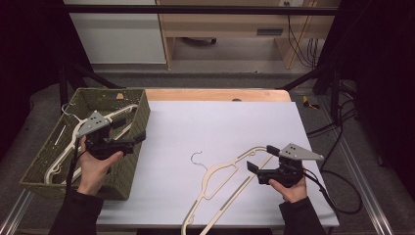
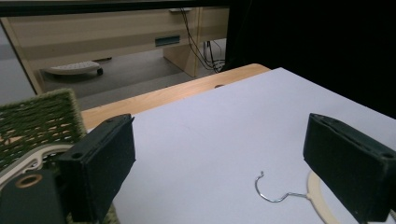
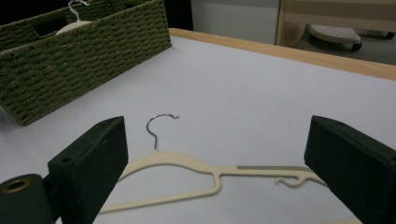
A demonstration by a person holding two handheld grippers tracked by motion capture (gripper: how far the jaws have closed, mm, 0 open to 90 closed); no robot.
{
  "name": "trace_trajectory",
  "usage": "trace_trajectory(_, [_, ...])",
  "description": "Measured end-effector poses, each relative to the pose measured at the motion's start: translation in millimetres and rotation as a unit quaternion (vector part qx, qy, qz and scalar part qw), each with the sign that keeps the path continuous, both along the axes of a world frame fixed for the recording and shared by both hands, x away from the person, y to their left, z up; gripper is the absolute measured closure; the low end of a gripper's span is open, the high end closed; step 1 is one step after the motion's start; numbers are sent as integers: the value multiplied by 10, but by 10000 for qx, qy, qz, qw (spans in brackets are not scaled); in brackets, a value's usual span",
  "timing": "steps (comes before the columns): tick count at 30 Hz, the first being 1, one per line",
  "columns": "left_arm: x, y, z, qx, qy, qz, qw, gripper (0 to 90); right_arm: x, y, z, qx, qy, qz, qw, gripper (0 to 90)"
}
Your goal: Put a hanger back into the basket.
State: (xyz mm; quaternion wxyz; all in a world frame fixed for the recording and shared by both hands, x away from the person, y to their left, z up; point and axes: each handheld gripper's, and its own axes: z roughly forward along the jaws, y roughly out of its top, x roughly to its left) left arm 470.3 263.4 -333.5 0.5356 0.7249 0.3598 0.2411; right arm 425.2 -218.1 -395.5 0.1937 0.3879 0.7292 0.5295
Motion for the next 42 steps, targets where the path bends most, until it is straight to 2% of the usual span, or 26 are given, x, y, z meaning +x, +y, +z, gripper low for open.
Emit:
trace_trajectory(2, [10,-49,4,58,-21,-20,10000,89,6,16,-5,-21,-8,39,10000,68])
trace_trajectory(3, [34,-149,24,141,-27,-69,9999,89,10,24,-7,-36,-18,53,10000,69])
trace_trajectory(6, [48,-300,57,184,-107,-107,9997,92,11,41,-4,-54,-21,100,9999,71])
trace_trajectory(8, [40,-342,64,183,-122,-139,9997,96,7,47,-2,-30,-14,109,9999,72])
trace_trajectory(11, [-11,-491,46,162,-152,-283,9994,100,10,95,-9,-56,-15,210,9998,77])
trace_trajectory(13, [-68,-543,12,130,-56,-346,9993,102,26,144,-12,-91,2,287,9995,81])
trace_trajectory(15, [-159,-611,-45,298,-35,-384,9988,101,37,217,-7,-117,3,368,9993,87])
trace_trajectory(16, [-159,-611,-45,298,-35,-384,9988,100,37,217,-7,-117,3,368,9993,87])
trace_trajectory(18, [-253,-694,-119,431,84,-461,9980,97,53,295,-2,-159,7,456,9988,88])
trace_trajectory(19, [-331,-779,-194,590,183,-515,9968,92,74,372,8,-169,20,511,9985,88])
trace_trajectory(22, [-391,-888,-300,663,405,-609,9951,89,99,478,20,-196,22,591,9981,89])
trace_trajectory(23, [-391,-888,-300,663,405,-609,9951,89,99,478,20,-196,22,591,9981,89])
trace_trajectory(25, [-415,-981,-410,712,598,-643,9936,88,125,556,19,-225,50,631,9977,95])
trace_trajectory(28, [-441,-1033,-481,768,705,-668,9923,88,158,593,10,-212,71,640,9977,108])
trace_trajectory(29, [-479,-1084,-554,829,805,-721,9907,89,200,642,-11,-234,113,633,9977,121])
trace_trajectory(30, [-479,-1084,-554,829,805,-721,9907,90,200,642,-11,-234,113,633,9977,121])
trace_trajectory(31, [-520,-1129,-627,915,858,-788,9890,93,250,700,-45,-292,183,664,9972,135])
trace_trajectory(34, [-554,-1140,-694,845,920,-846,9886,123,296,770,-87,-385,246,720,9964,153])
trace_trajectory(35, [-569,-1123,-760,744,1048,-875,9878,125,341,840,-134,-460,316,773,9954,177])
trace_trajectory(38, [-590,-1107,-825,716,1093,-847,9878,138,405,942,-204,-623,429,811,9938,201])
trace_trajectory(39, [-610,-1074,-903,482,1165,-849,9884,151,424,978,-225,-675,471,822,9932,206])
trace_trajectory(40, [-616,-1059,-950,384,1224,-816,9884,159,444,1011,-246,-699,521,818,9928,215])
trace_trajectory(41, [-621,-1049,-1000,356,1278,-816,9878,160,470,1038,-268,-706,546,824,9926,223])
trace_trajectory(42, [-628,-1053,-1043,413,1351,-795,9868,160,487,1064,-289,-711,596,830,9922,229])
